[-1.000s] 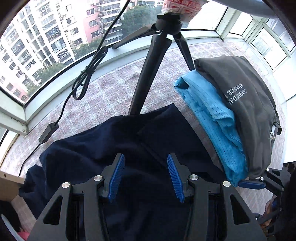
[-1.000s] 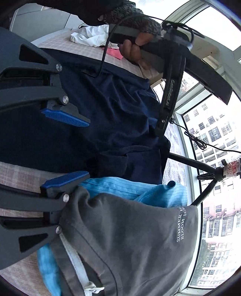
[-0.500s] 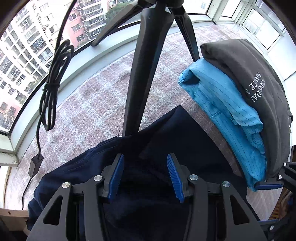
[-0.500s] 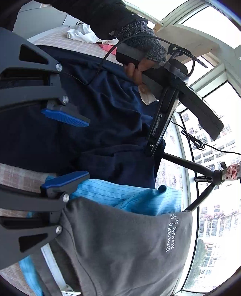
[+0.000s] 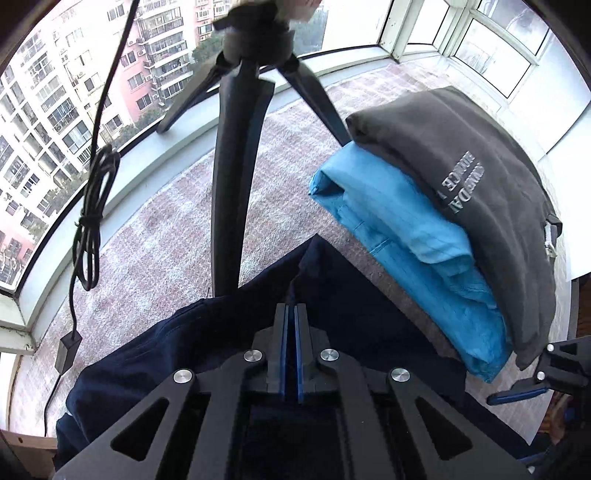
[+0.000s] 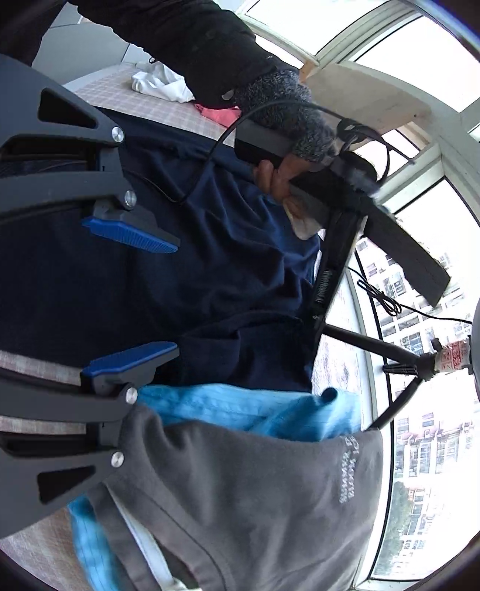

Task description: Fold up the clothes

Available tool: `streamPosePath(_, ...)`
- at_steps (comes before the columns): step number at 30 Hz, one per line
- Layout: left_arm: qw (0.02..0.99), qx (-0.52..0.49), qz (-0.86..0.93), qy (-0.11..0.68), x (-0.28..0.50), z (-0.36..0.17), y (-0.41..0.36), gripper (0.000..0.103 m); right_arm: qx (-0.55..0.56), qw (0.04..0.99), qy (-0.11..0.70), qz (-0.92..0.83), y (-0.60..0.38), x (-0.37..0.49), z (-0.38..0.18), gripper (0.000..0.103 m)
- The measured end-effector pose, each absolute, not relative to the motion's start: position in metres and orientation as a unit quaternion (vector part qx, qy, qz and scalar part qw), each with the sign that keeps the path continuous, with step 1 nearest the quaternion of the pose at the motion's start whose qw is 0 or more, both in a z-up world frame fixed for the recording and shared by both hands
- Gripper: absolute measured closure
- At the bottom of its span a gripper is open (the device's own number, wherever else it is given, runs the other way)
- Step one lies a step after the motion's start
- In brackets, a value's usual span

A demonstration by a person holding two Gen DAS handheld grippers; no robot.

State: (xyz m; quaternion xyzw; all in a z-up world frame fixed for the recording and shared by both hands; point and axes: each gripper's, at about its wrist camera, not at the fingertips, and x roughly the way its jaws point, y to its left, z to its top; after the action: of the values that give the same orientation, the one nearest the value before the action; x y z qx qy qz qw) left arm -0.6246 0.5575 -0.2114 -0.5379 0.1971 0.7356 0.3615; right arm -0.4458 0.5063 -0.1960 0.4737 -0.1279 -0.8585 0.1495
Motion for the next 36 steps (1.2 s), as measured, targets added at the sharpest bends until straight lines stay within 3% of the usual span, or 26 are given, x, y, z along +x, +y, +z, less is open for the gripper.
streamPosePath(7, 0.367, -0.521, 0.748, 0.187, -0.616, -0.183, 0.553, 0.101, 0.474, 0.124, -0.099, -0.866, 0.497, -0.459, -0.208, 0.053)
streamPosePath(17, 0.357, -0.548, 0.736, 0.177, -0.641, -0.202, 0.539, 0.101, 0.507, 0.136, -0.076, -0.848, 0.485, -0.465, -0.225, 0.053)
streamPosePath(22, 0.349, -0.553, 0.736, 0.176, -0.641, -0.203, 0.525, 0.096, 0.500, 0.166, -0.117, -0.842, 0.492, -0.457, -0.207, 0.053)
streamPosePath(25, 0.328, -0.560, 0.738, 0.184, -0.655, -0.206, 0.509, 0.083, 0.483, 0.175, -0.152, -0.844, 0.508, -0.460, -0.186, 0.053)
streamPosePath(36, 0.351, -0.534, 0.743, 0.199, -0.593, -0.195, 0.486, 0.083, 0.449, 0.155, -0.194, -0.858, 0.552, -0.435, -0.146, 0.053)
